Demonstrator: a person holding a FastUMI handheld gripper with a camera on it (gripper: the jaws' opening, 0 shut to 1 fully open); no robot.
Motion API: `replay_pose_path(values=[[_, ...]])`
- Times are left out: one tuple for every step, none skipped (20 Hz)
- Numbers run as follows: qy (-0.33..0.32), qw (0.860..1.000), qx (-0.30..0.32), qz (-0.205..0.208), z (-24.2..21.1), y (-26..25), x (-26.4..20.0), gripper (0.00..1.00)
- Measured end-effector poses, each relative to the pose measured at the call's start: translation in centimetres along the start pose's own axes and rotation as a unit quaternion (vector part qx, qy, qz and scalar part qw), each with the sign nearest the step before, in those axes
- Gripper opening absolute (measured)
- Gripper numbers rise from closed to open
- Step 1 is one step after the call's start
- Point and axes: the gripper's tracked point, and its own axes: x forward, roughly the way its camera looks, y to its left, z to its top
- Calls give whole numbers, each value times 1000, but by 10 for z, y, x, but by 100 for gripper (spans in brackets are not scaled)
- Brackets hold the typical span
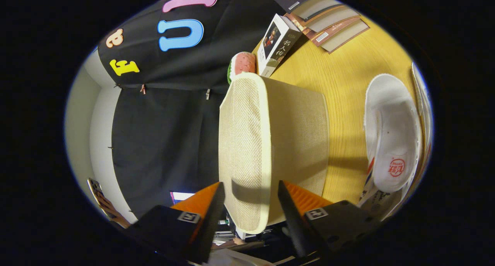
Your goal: Open the storage box then place both shoes into the box .Put the left shoe in first, then the right shoe, with the right side of both shoes facing outward in a uniform manner.
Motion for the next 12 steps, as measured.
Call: replay_pose_path(values=[[5,1000,3,8,-1,3,-1,55],[3,1000,2,8,1,3,-1,49],[-6,1000,2,13,6,6,-3,35],[-21,1000,-1,17,12,11,-5,21],[-25,999,-7,26,9,19,-7,7],[-29,999,-13,30,7,27,-12,6],[-31,999,-21,31,4,35,-15,6],[-35,998,-33,30,3,44,-16,6],[-40,998,-46,33,2,58,-17,6],[-48,996,-58,38,3,73,-16,6],[-55,995,-70,46,3,90,-17,6],[-59,994,-81,51,2,106,-15,6]])
